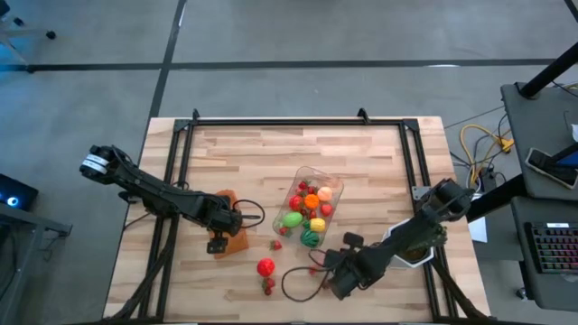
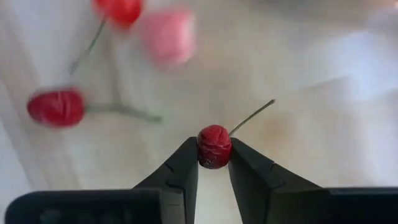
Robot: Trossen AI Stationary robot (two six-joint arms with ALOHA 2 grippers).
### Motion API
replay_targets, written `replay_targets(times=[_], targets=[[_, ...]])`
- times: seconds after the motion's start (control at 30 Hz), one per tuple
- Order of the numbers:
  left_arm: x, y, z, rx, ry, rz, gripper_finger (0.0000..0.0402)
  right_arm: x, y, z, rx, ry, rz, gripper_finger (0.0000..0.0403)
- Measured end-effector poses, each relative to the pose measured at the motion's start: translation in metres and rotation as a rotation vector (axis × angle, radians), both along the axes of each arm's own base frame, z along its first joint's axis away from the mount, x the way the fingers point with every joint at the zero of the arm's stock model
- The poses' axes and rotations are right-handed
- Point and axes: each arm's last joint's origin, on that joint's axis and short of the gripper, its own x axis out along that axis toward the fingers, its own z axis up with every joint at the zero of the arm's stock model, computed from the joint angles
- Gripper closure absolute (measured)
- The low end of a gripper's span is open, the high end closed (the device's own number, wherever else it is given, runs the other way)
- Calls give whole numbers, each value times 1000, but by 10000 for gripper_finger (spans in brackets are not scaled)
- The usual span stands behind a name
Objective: Pick and placing Produce into tupperware
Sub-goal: Put the red cherry into the transparent bin
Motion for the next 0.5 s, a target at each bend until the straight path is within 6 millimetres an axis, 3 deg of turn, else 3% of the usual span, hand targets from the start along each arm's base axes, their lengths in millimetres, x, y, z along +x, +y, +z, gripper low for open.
replay_targets(times=[0.23,0.33,0.5], targets=[[2,0,0,-2,-18,-3,98,-11,-27,56,-144,-139,-129,321],[3,-1,1,1,-38,-2,98,-6,-48,75,-129,-199,-185,320],[5,-1,1,4,-59,4,98,13,-88,92,-128,-266,-223,327]])
